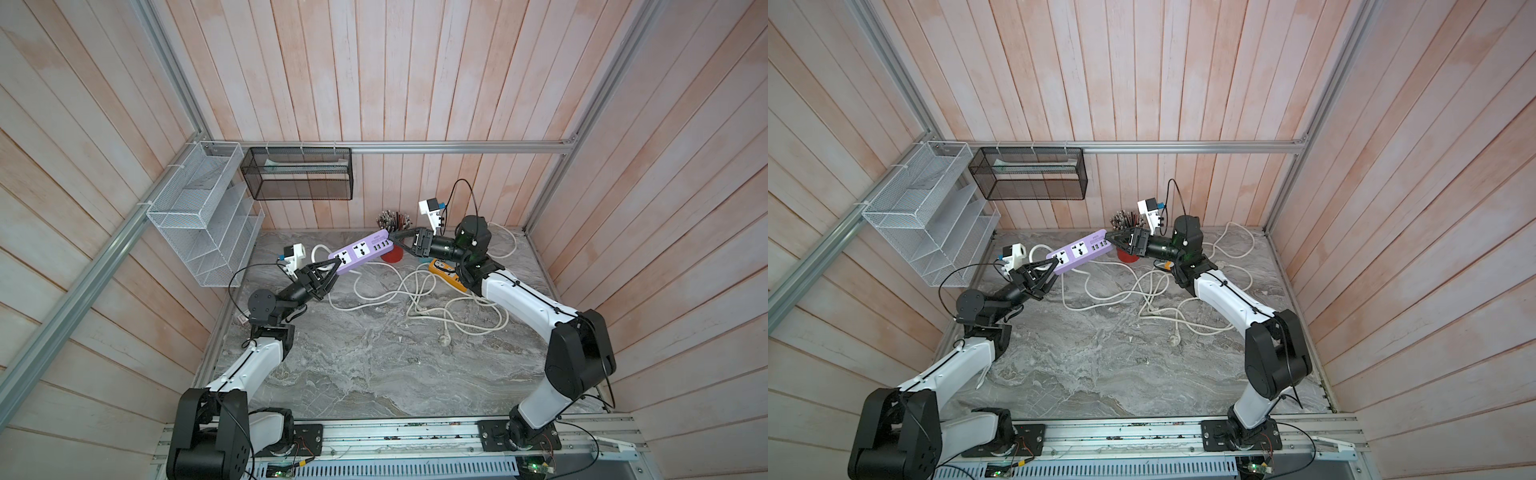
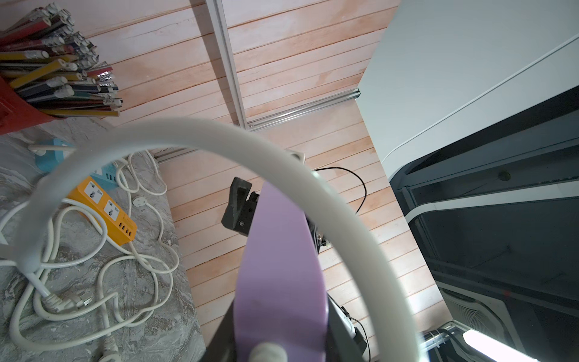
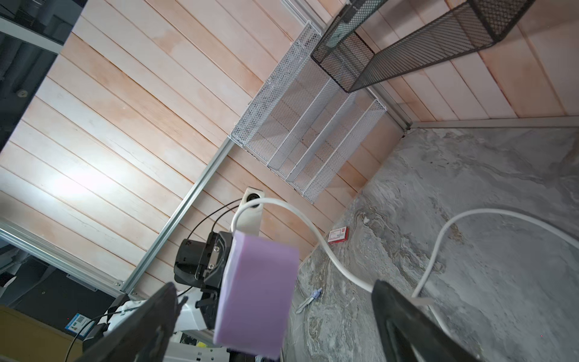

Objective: Unwrap the cord wrapped around the power strip
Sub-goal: Place the power strip at the center of the board.

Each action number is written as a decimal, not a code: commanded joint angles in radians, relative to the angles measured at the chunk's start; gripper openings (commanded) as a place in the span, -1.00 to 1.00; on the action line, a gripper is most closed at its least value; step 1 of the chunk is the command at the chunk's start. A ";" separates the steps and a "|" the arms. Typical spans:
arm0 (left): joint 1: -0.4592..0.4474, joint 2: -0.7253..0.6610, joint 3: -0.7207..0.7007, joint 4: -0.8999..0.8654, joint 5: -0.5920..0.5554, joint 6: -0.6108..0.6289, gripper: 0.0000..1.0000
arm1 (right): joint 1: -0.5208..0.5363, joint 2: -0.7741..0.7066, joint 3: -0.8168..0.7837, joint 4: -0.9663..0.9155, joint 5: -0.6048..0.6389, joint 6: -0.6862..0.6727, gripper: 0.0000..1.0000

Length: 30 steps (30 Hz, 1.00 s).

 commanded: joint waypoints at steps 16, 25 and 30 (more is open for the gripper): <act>-0.009 -0.008 0.004 0.022 -0.018 0.058 -1.00 | 0.059 0.067 0.059 0.055 -0.047 0.056 0.20; -0.011 -0.006 0.013 -0.002 -0.015 0.084 -1.00 | 0.059 0.079 0.057 0.052 -0.055 0.058 -0.87; -0.011 -0.003 0.035 -0.050 -0.004 0.110 -0.91 | 0.050 0.067 0.049 0.041 -0.049 0.047 -0.96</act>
